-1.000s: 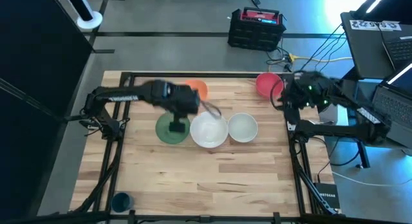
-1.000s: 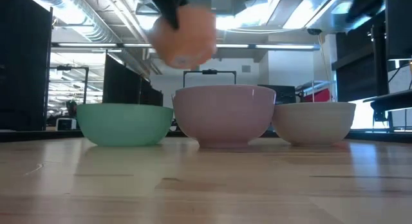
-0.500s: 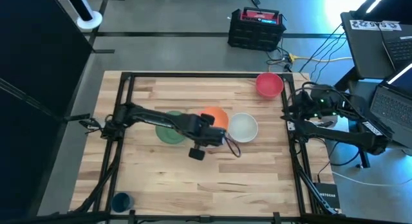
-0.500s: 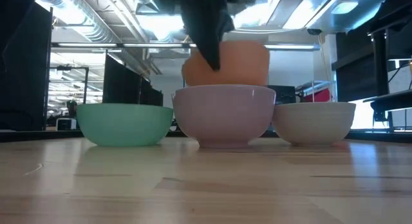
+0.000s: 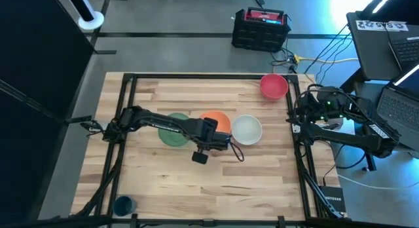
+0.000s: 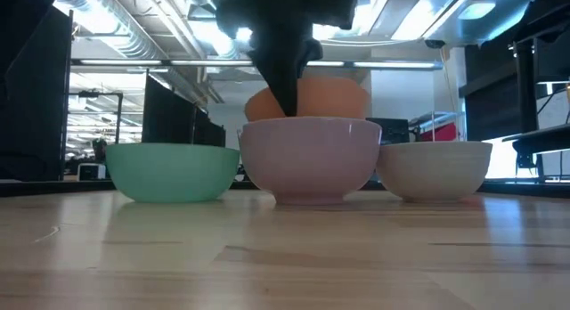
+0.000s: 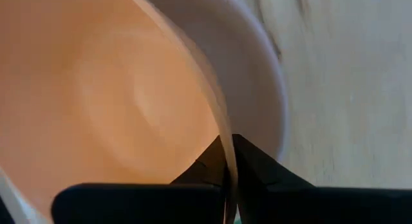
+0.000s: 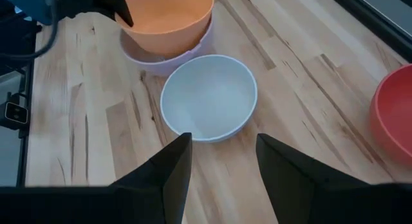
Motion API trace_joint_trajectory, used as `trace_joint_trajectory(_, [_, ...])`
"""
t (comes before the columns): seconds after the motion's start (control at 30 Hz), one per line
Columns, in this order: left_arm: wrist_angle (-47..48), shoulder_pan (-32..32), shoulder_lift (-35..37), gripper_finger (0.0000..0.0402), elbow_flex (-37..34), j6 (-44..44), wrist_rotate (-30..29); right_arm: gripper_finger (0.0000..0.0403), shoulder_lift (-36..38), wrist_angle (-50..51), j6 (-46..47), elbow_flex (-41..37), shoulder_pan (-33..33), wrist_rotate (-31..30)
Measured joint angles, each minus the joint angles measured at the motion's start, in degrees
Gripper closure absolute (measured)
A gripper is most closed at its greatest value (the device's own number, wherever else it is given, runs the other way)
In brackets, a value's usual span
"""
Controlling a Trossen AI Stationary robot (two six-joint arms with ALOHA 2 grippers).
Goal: Nest bowls inside each other
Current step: Stack the orange bowl on top of the pink bowl
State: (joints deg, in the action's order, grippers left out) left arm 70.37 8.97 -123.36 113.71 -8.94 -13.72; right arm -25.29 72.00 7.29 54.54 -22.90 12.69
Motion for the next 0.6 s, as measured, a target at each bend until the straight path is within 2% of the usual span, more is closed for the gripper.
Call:
trace_joint_trajectory(0.37, [0.72, -1.14, 0.02, 0.0325, 0.0, 0.16, 0.07, 0.0244, -0.03, -0.12, -0.09, 0.0, 0.0, 0.02])
trace_joint_trajectory(0.6, [0.71, -0.97, 0.03, 0.0289, 0.0, 0.75, 3.36, 0.0244, -0.03, -0.12, -0.11, 0.0, 0.0, 0.02])
